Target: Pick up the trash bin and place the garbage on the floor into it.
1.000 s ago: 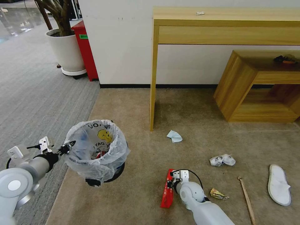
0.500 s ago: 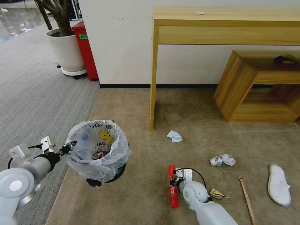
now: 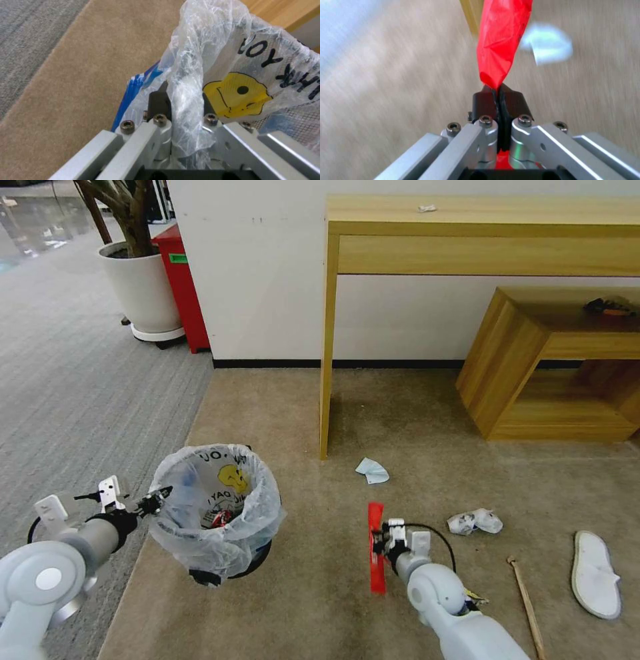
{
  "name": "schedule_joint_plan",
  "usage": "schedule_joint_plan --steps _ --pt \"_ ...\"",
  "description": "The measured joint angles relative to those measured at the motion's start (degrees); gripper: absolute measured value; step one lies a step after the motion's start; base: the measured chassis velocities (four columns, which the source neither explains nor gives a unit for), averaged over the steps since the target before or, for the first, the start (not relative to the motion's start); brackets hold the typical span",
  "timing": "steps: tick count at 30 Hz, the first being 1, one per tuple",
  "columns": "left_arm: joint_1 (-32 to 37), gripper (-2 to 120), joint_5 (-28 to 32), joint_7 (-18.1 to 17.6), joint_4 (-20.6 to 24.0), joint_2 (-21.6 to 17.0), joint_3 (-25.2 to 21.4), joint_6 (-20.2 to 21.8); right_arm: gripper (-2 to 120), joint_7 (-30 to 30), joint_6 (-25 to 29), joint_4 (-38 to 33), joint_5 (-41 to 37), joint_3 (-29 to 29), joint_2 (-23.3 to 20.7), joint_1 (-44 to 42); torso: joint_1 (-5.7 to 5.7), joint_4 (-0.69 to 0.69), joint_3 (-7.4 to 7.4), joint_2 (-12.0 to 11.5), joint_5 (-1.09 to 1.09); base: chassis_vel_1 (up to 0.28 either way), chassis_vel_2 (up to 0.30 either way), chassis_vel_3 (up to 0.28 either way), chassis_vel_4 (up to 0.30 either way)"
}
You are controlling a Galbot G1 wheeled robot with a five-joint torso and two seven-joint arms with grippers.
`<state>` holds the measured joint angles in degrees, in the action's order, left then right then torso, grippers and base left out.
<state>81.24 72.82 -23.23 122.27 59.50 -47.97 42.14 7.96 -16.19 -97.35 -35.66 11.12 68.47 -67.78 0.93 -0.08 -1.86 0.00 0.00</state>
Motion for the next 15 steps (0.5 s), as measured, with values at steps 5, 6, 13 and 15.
schedule_joint_plan --steps 5,6,13,15 --pt "0.6 3 0.1 -0.1 0.8 -0.6 1.4 0.0 0 -7.7 9.5 -2.3 0.2 1.7 -1.4 0.4 0.00 0.00 0.00 0.0 0.00 0.000 0.000 0.000 0.000" --pt "0.6 3 0.1 -0.1 0.8 -0.6 1.4 0.0 0 -7.7 9.5 -2.3 0.2 1.7 -1.4 0.4 0.00 0.00 0.00 0.0 0.00 0.000 0.000 0.000 0.000" --pt "1.2 3 0.4 0.4 1.6 -2.2 3.6 0.0 0 -16.1 17.6 -3.5 -3.6 2.0 -2.6 1.3 0.00 0.00 0.00 0.0 0.00 0.000 0.000 0.000 0.000" --pt "1.1 3 1.0 0.8 1.9 -2.8 4.5 0.0 0 -20.0 21.3 -3.7 -5.1 2.0 -2.6 1.9 0.00 0.00 0.00 0.0 0.00 0.000 0.000 0.000 0.000"
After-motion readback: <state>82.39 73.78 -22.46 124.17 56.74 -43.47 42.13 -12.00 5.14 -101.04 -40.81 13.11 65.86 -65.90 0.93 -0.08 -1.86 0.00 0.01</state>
